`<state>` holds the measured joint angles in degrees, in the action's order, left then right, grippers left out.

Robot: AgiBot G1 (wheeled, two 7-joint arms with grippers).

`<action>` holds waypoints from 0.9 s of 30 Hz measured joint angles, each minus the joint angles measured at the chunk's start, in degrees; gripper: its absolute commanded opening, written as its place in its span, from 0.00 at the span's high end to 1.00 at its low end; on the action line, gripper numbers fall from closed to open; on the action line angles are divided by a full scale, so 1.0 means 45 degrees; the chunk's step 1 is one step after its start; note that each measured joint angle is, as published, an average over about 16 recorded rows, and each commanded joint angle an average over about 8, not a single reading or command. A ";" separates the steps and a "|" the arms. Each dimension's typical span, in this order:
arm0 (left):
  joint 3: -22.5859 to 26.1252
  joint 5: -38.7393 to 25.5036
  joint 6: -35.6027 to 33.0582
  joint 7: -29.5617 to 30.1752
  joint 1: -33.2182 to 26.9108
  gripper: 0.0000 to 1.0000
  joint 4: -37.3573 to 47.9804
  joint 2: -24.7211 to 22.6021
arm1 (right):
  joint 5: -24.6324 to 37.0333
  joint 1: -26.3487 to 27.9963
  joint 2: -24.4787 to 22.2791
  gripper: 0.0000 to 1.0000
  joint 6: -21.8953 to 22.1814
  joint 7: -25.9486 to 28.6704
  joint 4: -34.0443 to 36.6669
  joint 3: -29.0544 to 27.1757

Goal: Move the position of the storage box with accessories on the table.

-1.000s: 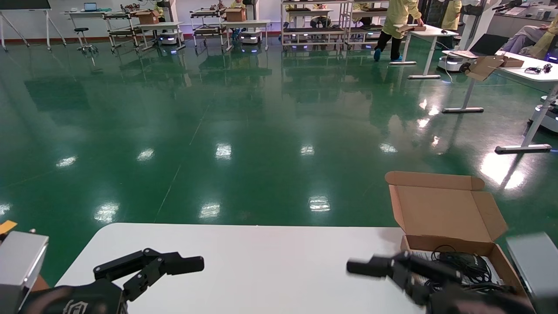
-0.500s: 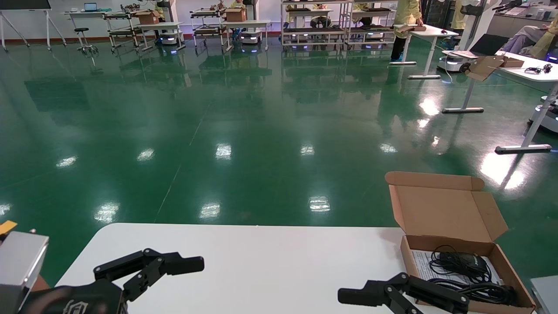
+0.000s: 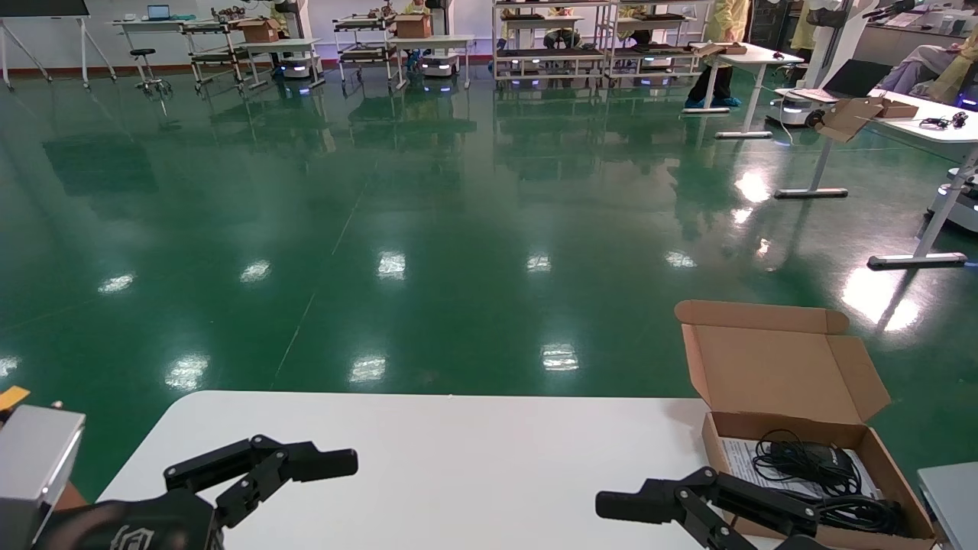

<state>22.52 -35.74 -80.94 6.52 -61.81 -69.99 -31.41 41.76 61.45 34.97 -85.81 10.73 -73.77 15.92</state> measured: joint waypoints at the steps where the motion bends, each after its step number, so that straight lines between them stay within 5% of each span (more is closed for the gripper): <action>1: 0.0000 0.0000 0.0000 0.0000 0.0000 0.00 0.0000 0.0000 | 0.0002 0.0004 0.0001 0.00 0.0005 0.0002 0.0009 0.0004; 27: 0.0000 0.0000 0.0000 0.0000 0.0000 0.00 0.0000 0.0000 | 0.0030 0.0044 0.0021 0.00 0.0060 0.0024 0.0104 0.0047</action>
<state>22.52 -35.74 -80.94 6.52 -61.81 -69.99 -31.41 41.90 61.64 35.06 -85.54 10.84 -73.31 16.13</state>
